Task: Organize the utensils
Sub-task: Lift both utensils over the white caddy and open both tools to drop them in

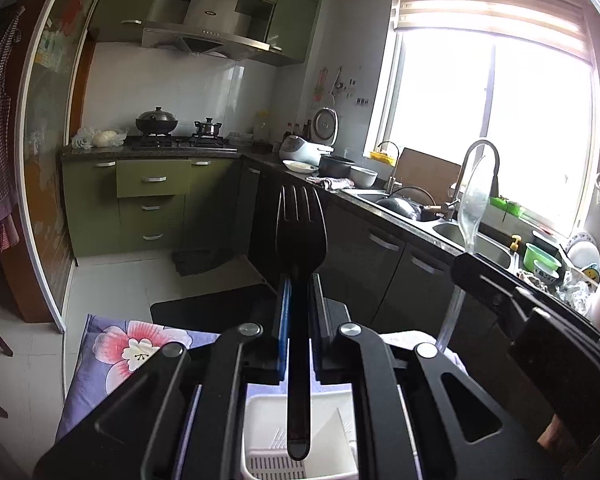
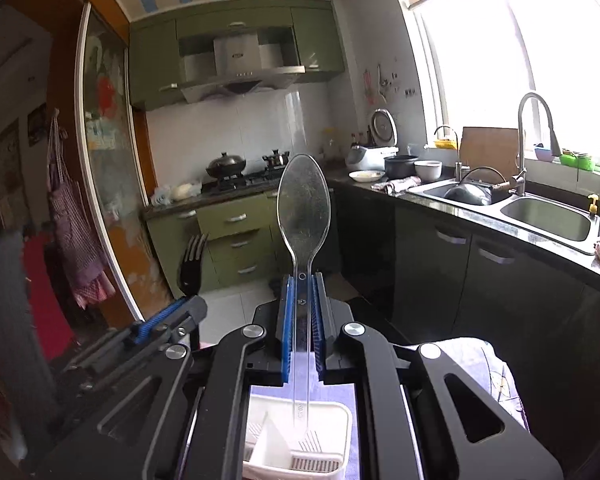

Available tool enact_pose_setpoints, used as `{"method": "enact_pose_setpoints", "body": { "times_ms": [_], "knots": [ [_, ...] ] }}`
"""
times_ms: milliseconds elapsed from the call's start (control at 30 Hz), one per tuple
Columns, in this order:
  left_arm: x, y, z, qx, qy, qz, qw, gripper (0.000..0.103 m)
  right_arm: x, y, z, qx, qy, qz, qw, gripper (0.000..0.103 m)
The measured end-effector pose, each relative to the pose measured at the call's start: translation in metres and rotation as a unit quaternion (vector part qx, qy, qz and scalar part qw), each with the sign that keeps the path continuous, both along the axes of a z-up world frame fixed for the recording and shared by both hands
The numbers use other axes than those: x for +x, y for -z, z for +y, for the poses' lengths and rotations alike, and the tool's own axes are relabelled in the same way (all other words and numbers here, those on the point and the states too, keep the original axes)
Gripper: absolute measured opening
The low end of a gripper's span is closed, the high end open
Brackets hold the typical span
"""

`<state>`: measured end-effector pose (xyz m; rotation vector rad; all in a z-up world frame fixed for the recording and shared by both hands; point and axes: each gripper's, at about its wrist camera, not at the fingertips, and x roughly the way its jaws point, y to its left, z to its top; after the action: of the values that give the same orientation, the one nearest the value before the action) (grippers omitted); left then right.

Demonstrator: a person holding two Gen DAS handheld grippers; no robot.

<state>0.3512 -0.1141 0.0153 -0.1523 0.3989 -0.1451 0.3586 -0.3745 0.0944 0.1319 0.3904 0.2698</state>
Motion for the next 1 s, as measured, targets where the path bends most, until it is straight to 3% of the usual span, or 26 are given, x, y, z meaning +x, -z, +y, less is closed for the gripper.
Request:
{"method": "enact_pose_setpoints", "body": {
  "times_ms": [267, 567, 833, 933, 1000],
  "knots": [
    [-0.022, 0.023, 0.006, 0.029, 0.019, 0.062, 0.9975, 0.009, -0.016, 0.039, -0.015, -0.015, -0.007, 0.013, 1.000, 0.010],
    [-0.045, 0.024, 0.000, 0.080, 0.017, 0.059, 0.9949, 0.009, -0.052, 0.067, -0.017, -0.048, -0.018, 0.021, 0.998, 0.010],
    [-0.047, 0.035, -0.002, 0.088, 0.021, 0.075, 0.9930, 0.009, -0.067, 0.082, -0.014, -0.066, -0.027, 0.030, 0.997, 0.011],
    [-0.050, 0.036, -0.003, 0.086, 0.024, 0.077, 0.9930, 0.013, -0.072, 0.081, -0.014, -0.065, -0.031, 0.031, 0.997, 0.017],
    [-0.054, 0.034, -0.004, 0.089, 0.026, 0.078, 0.9926, 0.015, -0.076, 0.079, -0.016, -0.059, -0.036, 0.031, 0.997, 0.026]
  ]
}}
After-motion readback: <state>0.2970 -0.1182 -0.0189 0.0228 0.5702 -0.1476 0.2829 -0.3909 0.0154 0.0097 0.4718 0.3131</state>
